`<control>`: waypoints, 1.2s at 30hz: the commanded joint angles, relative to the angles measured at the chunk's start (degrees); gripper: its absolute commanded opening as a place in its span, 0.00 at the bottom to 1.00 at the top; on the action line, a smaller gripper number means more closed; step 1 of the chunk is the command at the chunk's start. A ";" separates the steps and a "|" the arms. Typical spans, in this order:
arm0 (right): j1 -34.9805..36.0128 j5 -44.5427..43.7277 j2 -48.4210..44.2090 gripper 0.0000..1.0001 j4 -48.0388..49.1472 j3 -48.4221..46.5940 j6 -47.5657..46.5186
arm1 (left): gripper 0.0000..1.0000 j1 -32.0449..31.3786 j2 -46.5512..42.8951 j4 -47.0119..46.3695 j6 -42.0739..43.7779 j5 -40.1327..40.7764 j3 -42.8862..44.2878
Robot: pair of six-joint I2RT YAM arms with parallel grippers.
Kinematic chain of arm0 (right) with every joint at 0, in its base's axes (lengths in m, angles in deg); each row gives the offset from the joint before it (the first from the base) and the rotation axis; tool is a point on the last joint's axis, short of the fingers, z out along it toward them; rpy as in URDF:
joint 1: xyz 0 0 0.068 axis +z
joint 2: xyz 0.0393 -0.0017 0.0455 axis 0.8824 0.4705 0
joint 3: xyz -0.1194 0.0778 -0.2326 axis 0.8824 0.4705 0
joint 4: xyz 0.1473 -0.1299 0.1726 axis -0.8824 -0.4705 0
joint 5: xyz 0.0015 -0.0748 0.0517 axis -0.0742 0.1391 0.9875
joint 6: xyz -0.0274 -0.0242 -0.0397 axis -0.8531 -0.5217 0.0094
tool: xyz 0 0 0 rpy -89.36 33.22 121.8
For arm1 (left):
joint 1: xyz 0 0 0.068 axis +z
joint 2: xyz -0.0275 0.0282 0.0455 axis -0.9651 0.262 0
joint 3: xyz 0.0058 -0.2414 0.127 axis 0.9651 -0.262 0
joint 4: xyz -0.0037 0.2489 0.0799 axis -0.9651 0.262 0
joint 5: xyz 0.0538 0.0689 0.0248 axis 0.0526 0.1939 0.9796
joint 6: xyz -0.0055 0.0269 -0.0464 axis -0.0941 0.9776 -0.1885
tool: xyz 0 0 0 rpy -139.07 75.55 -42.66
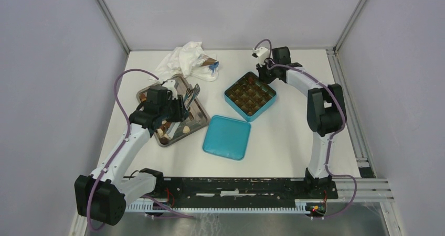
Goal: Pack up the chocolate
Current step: Pick up the packing box from the center of the board, then place the packing box at the center of the board.
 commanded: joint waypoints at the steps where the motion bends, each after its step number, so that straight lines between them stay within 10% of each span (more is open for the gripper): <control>1: -0.92 -0.42 -11.94 0.00 13.12 7.81 -0.34 | 0.12 0.23 -1.52 -3.87 0.44 -1.72 0.19; 21: -3.46 -0.67 -38.07 0.00 26.50 32.63 -6.40 | 0.12 0.24 -2.91 -4.80 0.84 -3.05 -0.11; 36: -11.90 7.34 -15.58 0.02 5.72 18.86 0.84 | 0.12 0.24 -2.72 -7.36 1.24 -12.14 -0.60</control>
